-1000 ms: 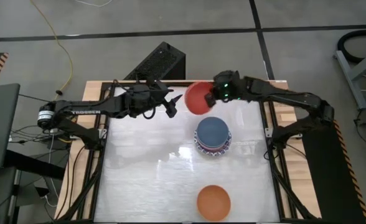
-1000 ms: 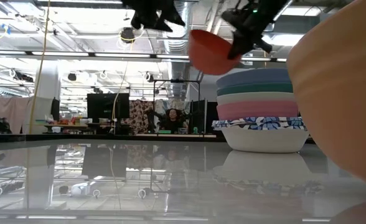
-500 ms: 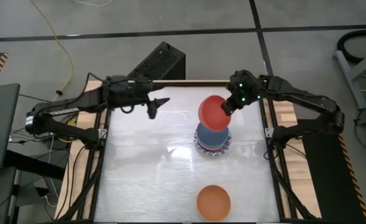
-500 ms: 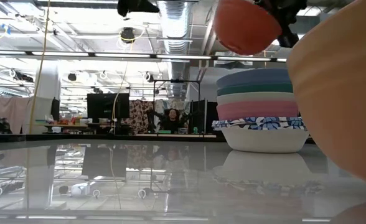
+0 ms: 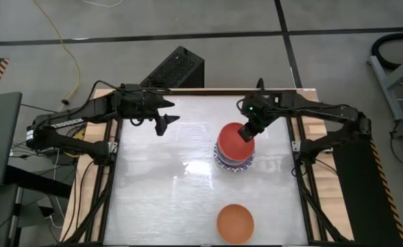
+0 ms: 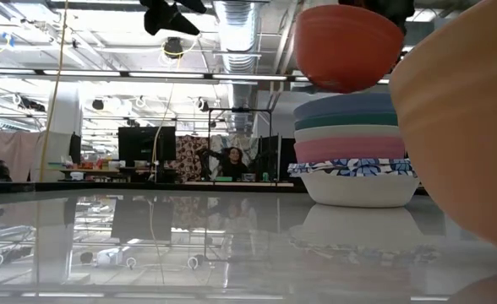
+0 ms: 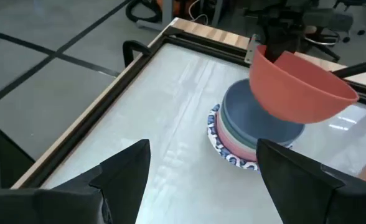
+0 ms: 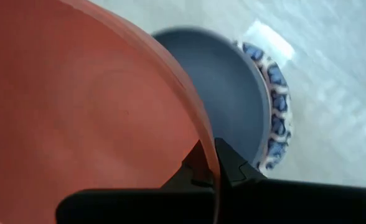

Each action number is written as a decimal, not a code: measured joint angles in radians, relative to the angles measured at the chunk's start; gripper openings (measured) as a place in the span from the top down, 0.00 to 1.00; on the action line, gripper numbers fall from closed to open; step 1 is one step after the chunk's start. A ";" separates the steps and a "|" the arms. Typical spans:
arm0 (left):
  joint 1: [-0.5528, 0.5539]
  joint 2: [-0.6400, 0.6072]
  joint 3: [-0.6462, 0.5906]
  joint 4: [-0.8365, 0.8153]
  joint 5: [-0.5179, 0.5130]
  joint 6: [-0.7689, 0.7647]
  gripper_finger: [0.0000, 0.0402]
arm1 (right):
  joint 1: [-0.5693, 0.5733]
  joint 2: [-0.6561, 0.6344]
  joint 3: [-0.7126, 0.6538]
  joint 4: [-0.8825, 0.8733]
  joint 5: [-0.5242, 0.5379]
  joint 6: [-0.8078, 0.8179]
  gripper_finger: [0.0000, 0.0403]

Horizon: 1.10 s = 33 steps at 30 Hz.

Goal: Nest bowls inside each other
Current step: Stack the orange bowl on top of the blue bowl

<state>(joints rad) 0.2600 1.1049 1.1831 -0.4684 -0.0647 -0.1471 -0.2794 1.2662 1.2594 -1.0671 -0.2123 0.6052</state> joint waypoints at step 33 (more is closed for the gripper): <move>0.000 0.001 0.000 -0.065 0.006 -0.015 0.30 | -0.032 0.097 0.000 -0.072 0.030 -0.084 0.98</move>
<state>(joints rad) 0.2600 1.1057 1.1828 -0.5331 -0.0582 -0.1623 -0.3111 1.3636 1.2591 -1.1391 -0.1826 0.5208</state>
